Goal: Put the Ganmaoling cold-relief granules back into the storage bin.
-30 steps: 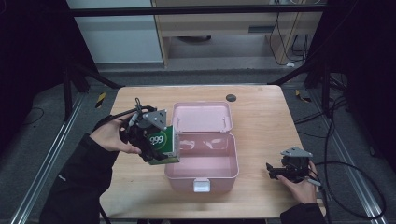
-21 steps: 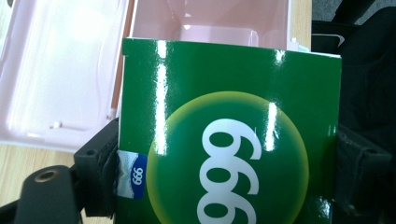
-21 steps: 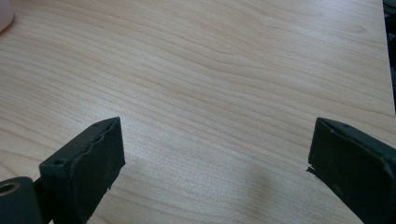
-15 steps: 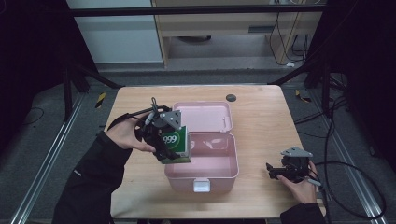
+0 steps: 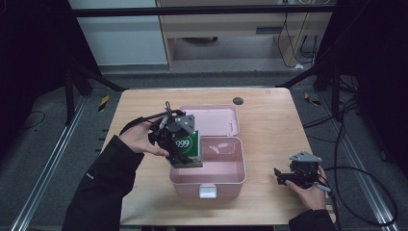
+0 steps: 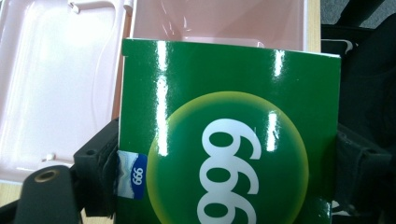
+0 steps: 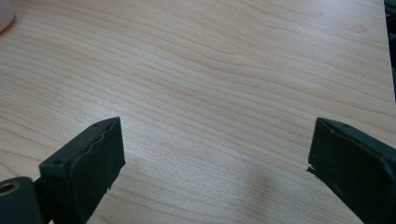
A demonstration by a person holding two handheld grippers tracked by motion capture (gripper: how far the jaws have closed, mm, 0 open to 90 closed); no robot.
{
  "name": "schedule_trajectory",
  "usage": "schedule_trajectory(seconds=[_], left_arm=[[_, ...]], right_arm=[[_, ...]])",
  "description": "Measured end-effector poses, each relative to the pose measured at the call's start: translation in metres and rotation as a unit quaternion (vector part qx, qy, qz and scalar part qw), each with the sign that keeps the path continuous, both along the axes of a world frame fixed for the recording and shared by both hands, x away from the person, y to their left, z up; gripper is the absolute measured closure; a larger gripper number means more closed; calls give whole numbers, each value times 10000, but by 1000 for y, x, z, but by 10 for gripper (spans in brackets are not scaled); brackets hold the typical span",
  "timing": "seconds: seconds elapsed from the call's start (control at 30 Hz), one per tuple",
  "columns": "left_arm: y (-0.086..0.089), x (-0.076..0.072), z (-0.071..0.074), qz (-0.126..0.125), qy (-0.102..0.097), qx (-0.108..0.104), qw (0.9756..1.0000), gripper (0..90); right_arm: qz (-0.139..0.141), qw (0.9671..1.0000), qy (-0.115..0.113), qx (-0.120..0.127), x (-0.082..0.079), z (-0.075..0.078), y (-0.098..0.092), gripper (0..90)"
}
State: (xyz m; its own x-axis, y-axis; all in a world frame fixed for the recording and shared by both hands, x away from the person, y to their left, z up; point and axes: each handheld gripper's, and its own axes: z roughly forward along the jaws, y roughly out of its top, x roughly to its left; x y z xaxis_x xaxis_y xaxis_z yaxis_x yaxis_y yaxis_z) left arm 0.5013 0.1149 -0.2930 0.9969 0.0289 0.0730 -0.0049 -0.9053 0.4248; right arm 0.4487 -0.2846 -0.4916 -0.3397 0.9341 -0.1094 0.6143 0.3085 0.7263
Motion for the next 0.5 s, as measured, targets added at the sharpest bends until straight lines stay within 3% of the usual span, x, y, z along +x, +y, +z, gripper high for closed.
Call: schedule_trajectory(seconds=[0.23, 0.5], left_arm=[[-8, 3, -8, -41, 51, 78, 9999, 143], [-14, 6, -20, -140, 63, 337, 9993, 143]], right_arm=[[0, 10000, 5, 6, 0, -1, 0, 39], [24, 10000, 14, -11, 1, -1, 0, 38]])
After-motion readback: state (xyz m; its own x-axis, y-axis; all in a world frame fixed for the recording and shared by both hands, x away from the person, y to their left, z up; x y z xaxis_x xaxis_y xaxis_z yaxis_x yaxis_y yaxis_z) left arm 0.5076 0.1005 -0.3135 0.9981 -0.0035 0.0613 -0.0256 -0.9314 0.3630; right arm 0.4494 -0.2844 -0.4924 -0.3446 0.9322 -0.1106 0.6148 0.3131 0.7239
